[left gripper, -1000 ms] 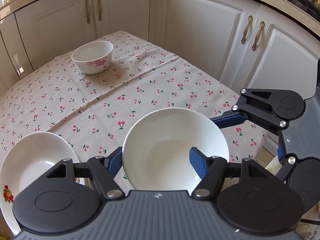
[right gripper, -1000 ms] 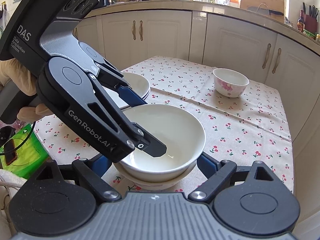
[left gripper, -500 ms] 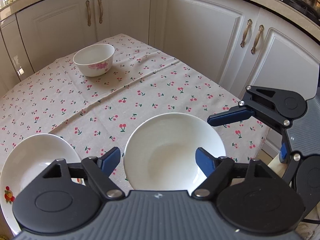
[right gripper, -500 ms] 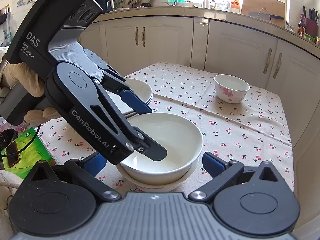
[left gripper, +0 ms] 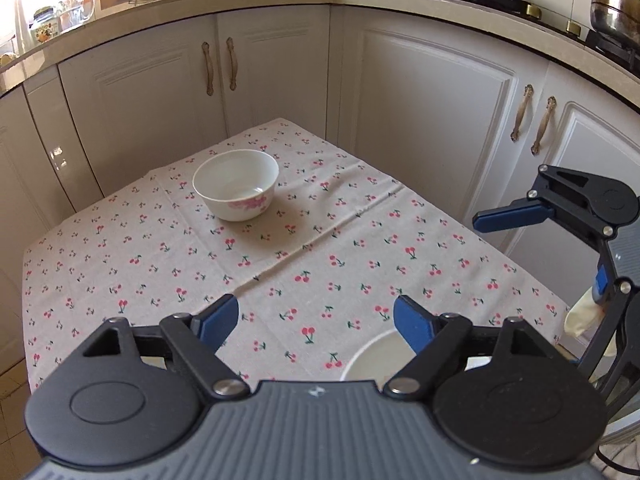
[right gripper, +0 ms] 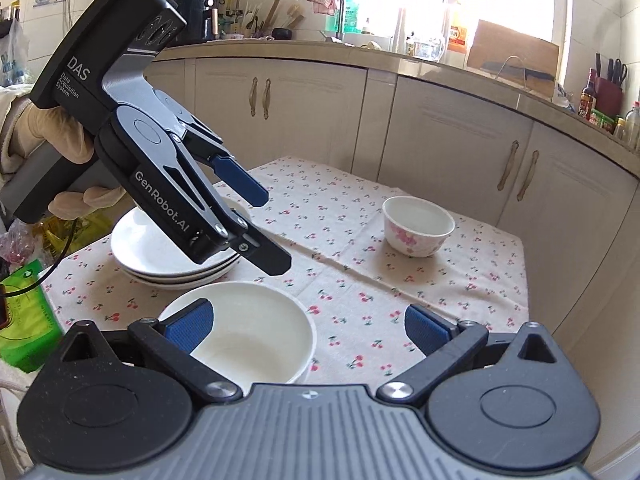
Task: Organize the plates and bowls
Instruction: 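Move the left tool to a pink-flowered bowl and grasp its rim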
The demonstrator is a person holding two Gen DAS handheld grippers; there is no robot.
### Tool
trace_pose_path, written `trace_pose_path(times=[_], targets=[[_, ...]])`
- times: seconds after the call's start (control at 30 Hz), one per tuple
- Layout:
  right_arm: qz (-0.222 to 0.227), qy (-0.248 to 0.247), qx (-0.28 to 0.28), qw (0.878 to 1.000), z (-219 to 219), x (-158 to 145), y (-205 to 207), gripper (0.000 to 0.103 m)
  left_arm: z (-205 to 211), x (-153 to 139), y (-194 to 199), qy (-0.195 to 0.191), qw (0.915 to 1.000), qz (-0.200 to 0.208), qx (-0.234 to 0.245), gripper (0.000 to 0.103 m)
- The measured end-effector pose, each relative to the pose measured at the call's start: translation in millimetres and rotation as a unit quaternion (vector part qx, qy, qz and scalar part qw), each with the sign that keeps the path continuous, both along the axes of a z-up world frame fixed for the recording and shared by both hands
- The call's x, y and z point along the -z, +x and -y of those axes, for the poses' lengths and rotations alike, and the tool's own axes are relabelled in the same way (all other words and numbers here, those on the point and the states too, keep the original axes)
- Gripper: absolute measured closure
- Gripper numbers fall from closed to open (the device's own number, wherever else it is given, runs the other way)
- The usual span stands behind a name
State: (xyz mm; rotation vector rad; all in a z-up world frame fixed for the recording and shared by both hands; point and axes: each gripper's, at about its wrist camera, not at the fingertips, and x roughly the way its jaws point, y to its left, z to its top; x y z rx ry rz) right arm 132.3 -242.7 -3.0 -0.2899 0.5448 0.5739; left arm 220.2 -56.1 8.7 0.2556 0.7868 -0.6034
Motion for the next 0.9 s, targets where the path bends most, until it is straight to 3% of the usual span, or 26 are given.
trace_pose_path(times=[0.2,0.47,0.9], targets=[[0.016,-0.012,0.009,1.000,12.5,-6.0,48.7,0.000,5.3,-2.6,44.9,-0.001,1.0000,0.004,0.000,0.018],[0.014,-0.035,-0.011,0.999,10.7,12.5,121.0,0.000,14.4,12.9,115.9,0.002,0.9999,-0.013,-0.007,0.018],[-0.030,-0.023,-0.013,0.999,9.3,52.2,217.4,0.000,24.0,47.8,205.7,0.004,0.9985,-0.044,-0.032,0.020]])
